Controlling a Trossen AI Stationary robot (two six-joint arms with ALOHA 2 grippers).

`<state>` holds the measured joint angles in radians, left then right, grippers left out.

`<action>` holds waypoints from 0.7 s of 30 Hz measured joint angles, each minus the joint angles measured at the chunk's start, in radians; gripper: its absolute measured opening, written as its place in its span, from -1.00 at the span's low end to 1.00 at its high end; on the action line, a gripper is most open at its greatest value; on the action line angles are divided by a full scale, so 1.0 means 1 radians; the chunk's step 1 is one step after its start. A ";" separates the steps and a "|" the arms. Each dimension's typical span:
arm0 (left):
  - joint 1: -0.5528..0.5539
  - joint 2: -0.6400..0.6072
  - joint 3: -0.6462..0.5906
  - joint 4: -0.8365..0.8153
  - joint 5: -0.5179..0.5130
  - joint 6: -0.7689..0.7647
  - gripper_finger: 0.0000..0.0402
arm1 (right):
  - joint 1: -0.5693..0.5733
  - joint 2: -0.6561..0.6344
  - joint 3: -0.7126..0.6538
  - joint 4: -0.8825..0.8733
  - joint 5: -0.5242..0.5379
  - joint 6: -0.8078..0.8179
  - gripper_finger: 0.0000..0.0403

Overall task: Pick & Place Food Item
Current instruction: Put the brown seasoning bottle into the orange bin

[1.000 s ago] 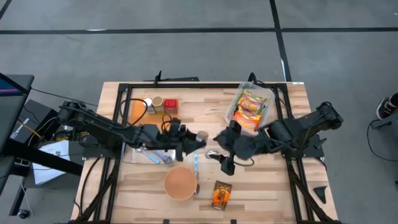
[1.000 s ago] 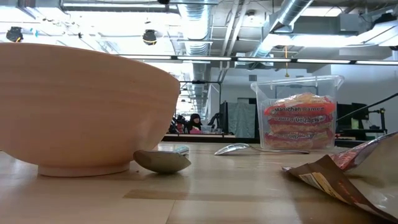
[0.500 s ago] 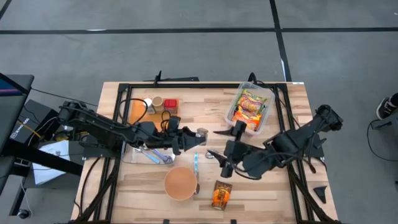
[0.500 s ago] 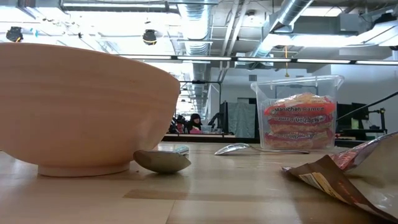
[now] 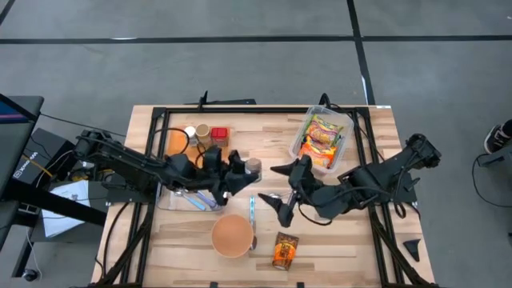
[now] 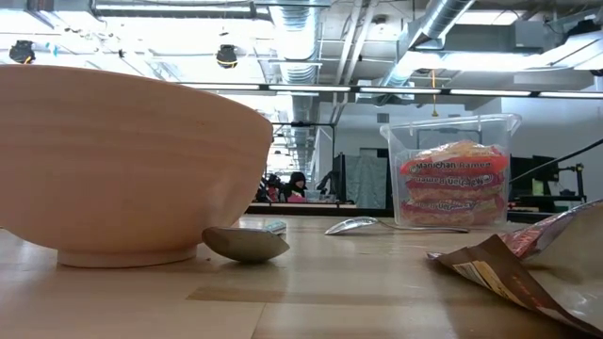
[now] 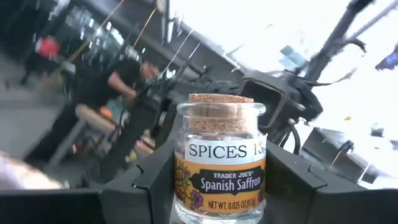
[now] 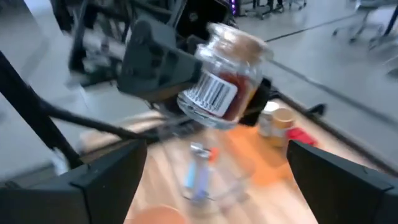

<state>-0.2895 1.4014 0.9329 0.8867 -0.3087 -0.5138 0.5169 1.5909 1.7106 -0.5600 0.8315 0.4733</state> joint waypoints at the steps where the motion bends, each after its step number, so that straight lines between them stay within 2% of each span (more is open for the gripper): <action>1: -0.001 0.000 0.000 0.015 0.003 0.043 -0.10 | -0.002 -0.001 -0.012 0.034 -0.004 0.027 0.91; 5: -0.001 0.000 0.000 0.071 0.097 0.163 -0.10 | -0.009 0.001 -0.098 0.242 -0.026 0.047 0.91; 12: -0.001 0.000 0.000 0.087 0.153 0.414 -0.10 | -0.025 -0.010 -0.255 0.662 -0.206 0.127 0.90; 21: -0.026 -0.008 0.000 0.042 0.153 0.612 -0.10 | -0.056 -0.103 -0.635 1.313 -0.282 0.450 0.90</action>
<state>-0.3160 1.3933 0.9329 0.9288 -0.1559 0.0979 0.4606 1.4879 1.0760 0.7529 0.5494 0.9229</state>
